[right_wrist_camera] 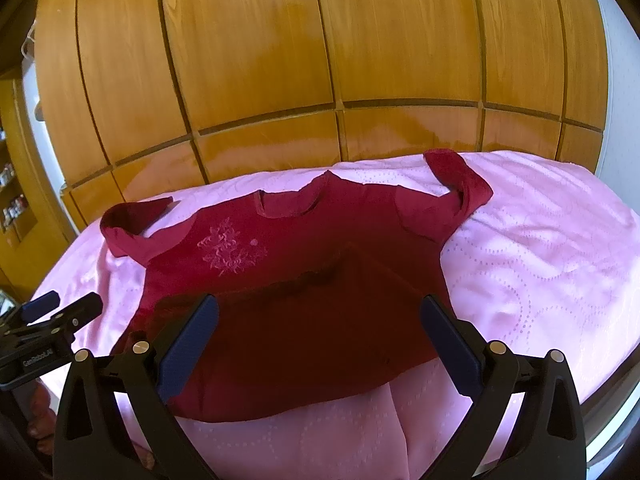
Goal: Fold small clothes
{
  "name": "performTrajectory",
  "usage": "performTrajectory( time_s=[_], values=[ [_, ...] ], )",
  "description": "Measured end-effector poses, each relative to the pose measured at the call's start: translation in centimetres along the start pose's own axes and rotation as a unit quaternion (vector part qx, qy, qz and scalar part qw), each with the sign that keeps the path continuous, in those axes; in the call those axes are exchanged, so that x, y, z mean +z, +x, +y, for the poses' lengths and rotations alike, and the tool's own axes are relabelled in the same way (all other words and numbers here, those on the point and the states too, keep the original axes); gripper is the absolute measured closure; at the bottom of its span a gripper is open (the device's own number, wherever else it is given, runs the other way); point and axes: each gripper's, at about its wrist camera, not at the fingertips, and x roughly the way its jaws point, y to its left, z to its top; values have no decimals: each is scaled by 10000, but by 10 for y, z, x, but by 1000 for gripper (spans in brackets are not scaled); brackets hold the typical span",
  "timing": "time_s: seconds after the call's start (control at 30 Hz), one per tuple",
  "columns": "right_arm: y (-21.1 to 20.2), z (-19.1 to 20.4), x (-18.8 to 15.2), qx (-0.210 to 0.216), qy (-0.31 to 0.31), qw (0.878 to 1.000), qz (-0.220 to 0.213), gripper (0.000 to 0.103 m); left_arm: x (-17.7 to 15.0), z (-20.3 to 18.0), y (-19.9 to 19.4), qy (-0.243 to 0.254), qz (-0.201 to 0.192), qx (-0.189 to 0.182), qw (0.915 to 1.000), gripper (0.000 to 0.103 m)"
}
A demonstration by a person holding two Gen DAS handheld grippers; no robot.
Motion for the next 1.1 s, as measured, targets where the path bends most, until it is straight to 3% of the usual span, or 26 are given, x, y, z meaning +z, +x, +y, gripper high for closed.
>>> performTrajectory(
  time_s=[0.17,0.3,0.47,0.57,0.63,0.8,0.9,1.0,1.1],
  values=[
    [5,-2,1,-6,-8,10000,81,3,0,4,8,-84,197,-243,9995,2],
    [14,-17,1,-30,200,9996,191,3,-2,15,21,-272,454,-819,9952,2],
    [39,-48,-6,327,693,9947,684,3,-4,53,45,-1113,627,-1430,9814,2],
    [56,-67,-8,284,771,9925,903,3,-7,84,66,-1872,682,-1520,9681,2],
    [69,-77,-5,163,775,9918,1007,3,-8,97,78,-2149,678,-1366,9647,2],
    [102,-92,9,288,945,9881,1183,3,-5,93,103,-1618,799,-975,9787,2],
    [129,-86,21,437,643,9873,1383,3,-5,83,117,-1139,1001,-949,9839,2],
    [148,-72,28,985,233,9813,1638,3,-9,64,129,-669,1303,-1158,9824,2],
    [163,-54,22,1879,-119,9574,2189,3,-20,42,127,-13,1475,-1274,9808,2]
  ],
)
